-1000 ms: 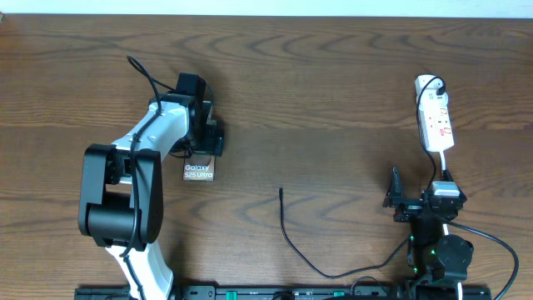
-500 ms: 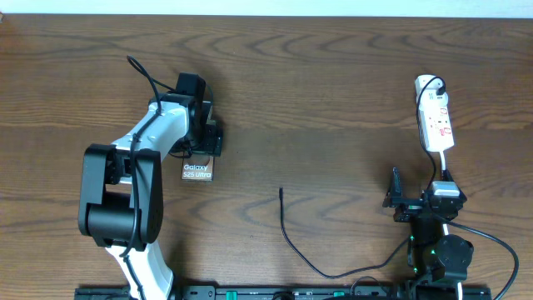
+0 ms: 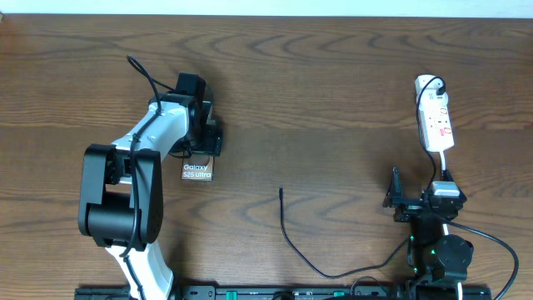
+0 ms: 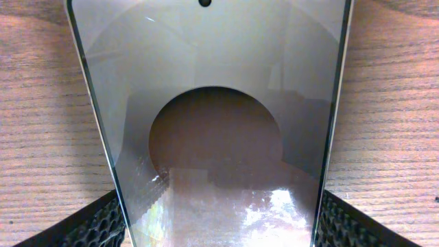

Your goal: Plug charger to phone and switch on socket

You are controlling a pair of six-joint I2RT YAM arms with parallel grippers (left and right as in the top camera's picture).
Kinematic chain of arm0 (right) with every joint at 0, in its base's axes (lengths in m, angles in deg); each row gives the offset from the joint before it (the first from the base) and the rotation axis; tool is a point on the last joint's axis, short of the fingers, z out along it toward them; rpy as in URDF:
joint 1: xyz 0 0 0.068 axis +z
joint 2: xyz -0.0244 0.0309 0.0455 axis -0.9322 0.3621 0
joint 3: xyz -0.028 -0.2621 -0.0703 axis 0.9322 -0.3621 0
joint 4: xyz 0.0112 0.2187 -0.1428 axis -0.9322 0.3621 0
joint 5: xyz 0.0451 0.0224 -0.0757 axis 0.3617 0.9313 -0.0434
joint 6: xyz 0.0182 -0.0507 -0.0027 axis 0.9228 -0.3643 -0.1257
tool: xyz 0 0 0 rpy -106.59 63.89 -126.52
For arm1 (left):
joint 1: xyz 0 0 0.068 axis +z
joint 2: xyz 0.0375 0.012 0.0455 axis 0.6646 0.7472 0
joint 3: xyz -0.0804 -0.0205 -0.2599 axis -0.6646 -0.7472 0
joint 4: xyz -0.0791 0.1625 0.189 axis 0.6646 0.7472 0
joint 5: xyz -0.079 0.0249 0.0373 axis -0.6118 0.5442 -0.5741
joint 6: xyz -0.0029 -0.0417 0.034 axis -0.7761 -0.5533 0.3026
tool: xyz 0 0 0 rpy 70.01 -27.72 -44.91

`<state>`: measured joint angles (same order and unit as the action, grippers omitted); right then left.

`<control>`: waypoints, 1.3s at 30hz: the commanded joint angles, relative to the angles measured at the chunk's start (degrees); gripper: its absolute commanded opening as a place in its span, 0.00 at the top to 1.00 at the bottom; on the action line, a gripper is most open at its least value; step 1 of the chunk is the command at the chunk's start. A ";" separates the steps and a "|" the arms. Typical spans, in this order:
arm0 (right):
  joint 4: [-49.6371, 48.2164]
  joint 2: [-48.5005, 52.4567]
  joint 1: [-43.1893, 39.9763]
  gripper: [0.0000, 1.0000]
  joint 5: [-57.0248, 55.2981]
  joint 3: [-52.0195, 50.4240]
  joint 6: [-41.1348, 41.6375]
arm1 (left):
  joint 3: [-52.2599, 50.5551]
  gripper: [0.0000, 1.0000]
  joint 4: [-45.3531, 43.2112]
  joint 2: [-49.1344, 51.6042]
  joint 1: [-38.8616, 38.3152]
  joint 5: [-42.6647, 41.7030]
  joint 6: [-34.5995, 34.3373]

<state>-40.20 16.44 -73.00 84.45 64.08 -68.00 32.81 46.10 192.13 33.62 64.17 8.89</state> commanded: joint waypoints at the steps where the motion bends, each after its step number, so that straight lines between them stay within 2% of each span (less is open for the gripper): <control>1: 0.24 -0.28 0.52 0.01 -0.24 -0.09 -0.04 | -3.13 0.22 0.55 3.58 -0.04 -4.42 -0.92; 15: 0.24 -0.28 0.52 0.01 -0.24 -0.09 -0.04 | -3.13 0.23 0.76 3.58 -0.04 -4.39 -0.92; 24: 0.24 -0.28 0.52 0.01 -0.24 -0.09 -0.04 | -3.15 0.33 0.79 3.58 -0.04 -4.39 -0.92; 31: 0.24 -0.28 0.52 0.01 -0.24 -0.09 -0.04 | -3.15 0.35 0.79 3.58 -0.04 -4.39 -0.92; 39: 0.24 -0.28 0.52 0.01 -0.24 -0.09 -0.04 | -3.15 0.43 0.76 3.58 -0.04 -4.39 -0.92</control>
<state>-40.20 16.44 -73.00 84.42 64.08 -67.97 32.81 46.21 192.02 33.62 64.08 8.91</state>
